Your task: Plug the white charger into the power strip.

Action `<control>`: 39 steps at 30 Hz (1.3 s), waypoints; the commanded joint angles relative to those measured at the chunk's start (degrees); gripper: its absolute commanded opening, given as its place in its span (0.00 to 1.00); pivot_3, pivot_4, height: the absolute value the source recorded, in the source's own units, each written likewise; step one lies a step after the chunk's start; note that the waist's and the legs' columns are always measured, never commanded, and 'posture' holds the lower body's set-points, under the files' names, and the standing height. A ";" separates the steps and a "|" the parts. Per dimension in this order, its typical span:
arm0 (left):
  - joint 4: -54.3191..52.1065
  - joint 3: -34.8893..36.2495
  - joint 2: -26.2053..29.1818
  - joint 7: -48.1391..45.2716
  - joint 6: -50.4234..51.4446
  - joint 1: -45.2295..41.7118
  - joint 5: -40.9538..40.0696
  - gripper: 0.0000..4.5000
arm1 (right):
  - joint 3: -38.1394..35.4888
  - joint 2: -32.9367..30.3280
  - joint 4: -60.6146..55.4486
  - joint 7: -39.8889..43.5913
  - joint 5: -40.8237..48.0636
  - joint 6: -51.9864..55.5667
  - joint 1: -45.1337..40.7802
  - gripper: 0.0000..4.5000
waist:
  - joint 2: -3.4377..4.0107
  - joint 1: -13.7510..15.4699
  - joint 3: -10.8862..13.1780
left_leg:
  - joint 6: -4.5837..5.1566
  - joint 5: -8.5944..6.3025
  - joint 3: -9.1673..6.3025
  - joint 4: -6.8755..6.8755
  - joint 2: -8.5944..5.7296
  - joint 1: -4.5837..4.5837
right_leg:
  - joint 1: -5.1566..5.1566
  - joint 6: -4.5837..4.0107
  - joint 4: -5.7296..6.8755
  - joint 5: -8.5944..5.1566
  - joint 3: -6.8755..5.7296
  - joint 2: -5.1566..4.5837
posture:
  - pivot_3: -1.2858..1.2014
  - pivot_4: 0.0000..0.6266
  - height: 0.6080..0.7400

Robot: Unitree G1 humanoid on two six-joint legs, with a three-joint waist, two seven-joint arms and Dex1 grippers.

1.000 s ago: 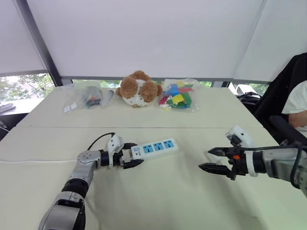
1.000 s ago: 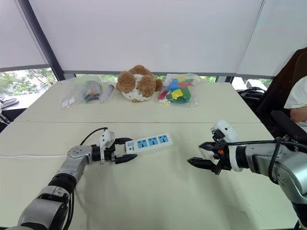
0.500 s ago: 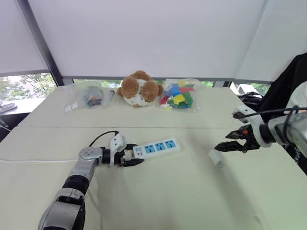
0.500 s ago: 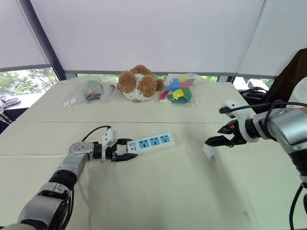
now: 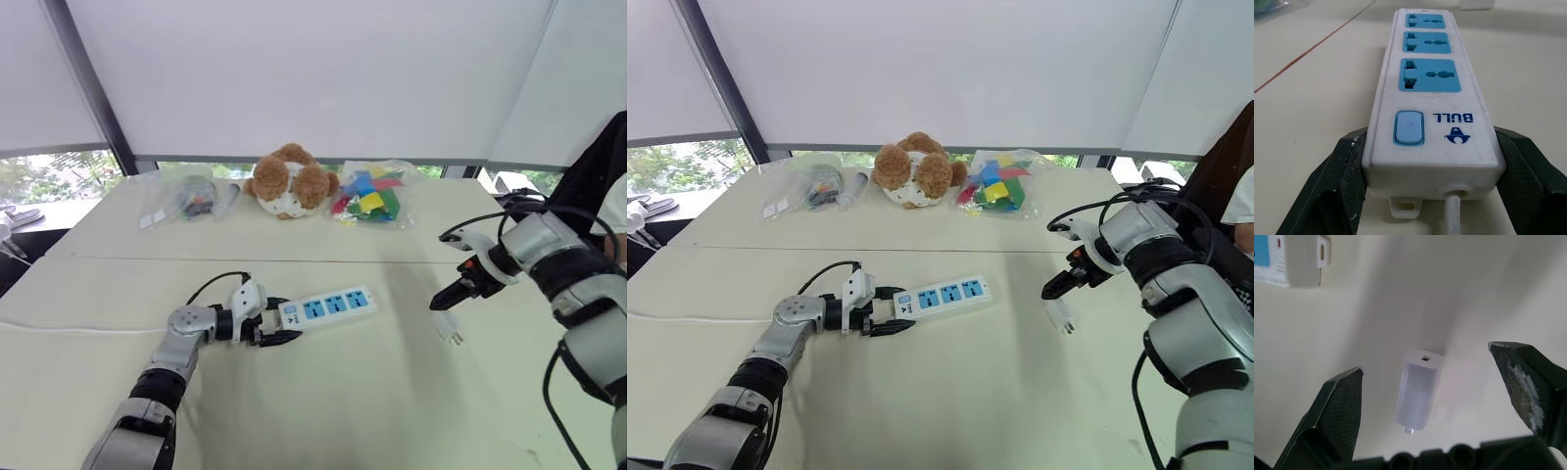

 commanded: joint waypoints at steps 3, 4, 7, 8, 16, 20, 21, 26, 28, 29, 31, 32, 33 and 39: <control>-0.85 -3.71 -2.04 1.06 0.49 2.71 2.69 0.67 | 0.46 3.82 8.99 4.50 -6.35 -3.06 -3.99 1.00 | 0.10 0.15 0.00 | -0.02 0.01 0.00 0.04 -0.03 0.00 | 0.02 0.00 0.03 0.00 0.00 -0.01 | 0.52 0.24 0.99; -1.07 -3.77 -2.20 1.34 0.56 2.84 2.74 0.67 | 0.42 4.48 10.26 5.13 -7.29 -3.53 -4.28 1.00 | 0.14 0.15 -0.01 | -0.02 0.01 0.00 0.06 -0.04 0.00 | 0.04 0.00 0.03 0.00 0.00 -0.02 | 0.52 0.24 0.99; -1.57 -3.94 -2.51 1.96 0.54 3.38 2.86 0.67 | 0.46 5.99 13.21 6.13 -10.20 -5.32 -4.31 1.00 | 0.25 0.15 -0.06 | -0.03 0.02 -0.01 0.11 -0.06 0.01 | 0.07 0.00 0.04 0.00 0.00 -0.03 | 0.52 0.24 0.99; -1.71 -3.98 -2.59 2.13 0.53 3.55 2.89 0.67 | 0.42 6.34 13.96 6.41 -11.08 -5.90 -4.23 1.00 | 0.27 0.16 -0.07 | -0.03 0.02 -0.01 0.13 -0.07 0.01 | 0.09 0.00 0.04 0.00 0.00 -0.03 | 0.52 0.24 0.99; -2.15 -4.89 -2.63 2.38 0.36 4.05 3.91 0.67 | -1.34 10.45 18.09 6.86 -15.45 -7.41 -2.03 0.59 | 0.42 0.11 -0.15 | -0.04 0.02 -0.03 0.14 -0.09 0.07 | 0.14 0.01 0.09 0.00 0.00 -0.04 | 0.52 0.24 0.99; -0.91 -5.05 -2.14 1.80 -0.13 2.70 4.69 0.67 | -3.23 11.26 18.91 6.32 -16.23 -7.44 -2.02 0.16 | 0.42 0.14 -0.16 | -0.05 0.03 -0.04 0.14 -0.12 0.07 | 0.15 0.01 0.10 0.00 0.00 -0.05 | 0.52 0.24 0.99; -0.37 -5.24 -1.86 1.16 -0.27 2.17 4.91 0.67 | -3.70 11.39 18.94 6.04 -16.45 -7.57 -2.12 0.17 | 0.43 0.13 -0.16 | -0.05 0.03 -0.05 0.15 -0.12 0.08 | 0.16 0.01 0.10 0.00 0.00 -0.05 | 0.52 0.24 0.99; 2.89 -7.52 -0.01 -5.68 -0.70 -0.80 6.07 0.67 | -6.86 9.85 16.88 8.23 -15.96 -9.80 -3.49 0.17 | 0.43 0.04 -0.16 | -0.09 0.05 -0.06 0.15 -0.13 0.09 | 0.15 0.01 0.17 0.00 0.00 -0.04 | 0.52 0.24 0.99; 5.29 -8.23 0.38 -8.60 -0.92 -2.69 6.11 0.67 | -9.60 7.97 13.39 9.50 -13.39 -13.99 -3.01 0.17 | 0.44 0.00 -0.16 | -0.09 0.05 -0.07 0.14 -0.13 0.08 | 0.13 0.02 0.16 0.00 0.00 -0.04 | 0.52 0.24 0.99; 6.99 -8.56 0.32 -10.20 -1.02 -4.03 6.15 0.67 | -10.94 6.36 10.63 10.01 -11.10 -15.90 -2.23 0.17 | 0.47 0.03 -0.14 | -0.09 0.05 -0.07 0.13 -0.13 0.08 | 0.13 0.03 0.17 -0.01 0.00 -0.03 | 0.52 0.24 0.99; 10.86 -9.02 -0.07 -13.26 -1.50 -6.96 6.51 0.67 | -17.60 2.13 0.05 10.41 -1.72 -23.66 3.57 0.17 | 0.46 0.12 -0.14 | -0.08 0.04 -0.09 0.08 -0.13 0.05 | 0.10 0.07 0.15 -0.03 -0.01 -0.04 | 0.52 0.24 0.99; 12.33 -9.07 -0.13 -14.19 -1.96 -7.90 6.59 0.67 | -20.30 1.11 -3.80 10.41 1.34 -25.26 5.94 0.17 | 0.44 0.15 -0.15 | -0.07 0.04 -0.14 0.07 -0.13 0.04 | 0.14 0.11 0.12 -0.06 -0.04 -0.04 | 0.52 0.24 0.99; 13.99 -9.21 -0.39 -15.04 -2.35 -9.08 6.75 0.67 | -24.15 0.09 -8.99 10.41 5.13 -26.37 9.54 0.17 | 0.44 0.09 -0.15 | -0.02 0.01 -0.17 0.03 -0.13 0.05 | 0.21 0.14 0.03 -0.08 -0.08 -0.03 | 0.52 0.24 0.99; 22.49 -9.08 -2.49 -19.90 -5.11 -15.62 7.57 0.67 | -42.32 5.48 -34.18 4.60 22.72 -29.52 32.59 0.17 | 0.42 -0.17 -0.15 | 0.22 -0.13 -0.26 0.01 -0.13 0.06 | 0.33 0.15 -0.15 -0.09 -0.11 -0.02 | 0.52 0.24 0.99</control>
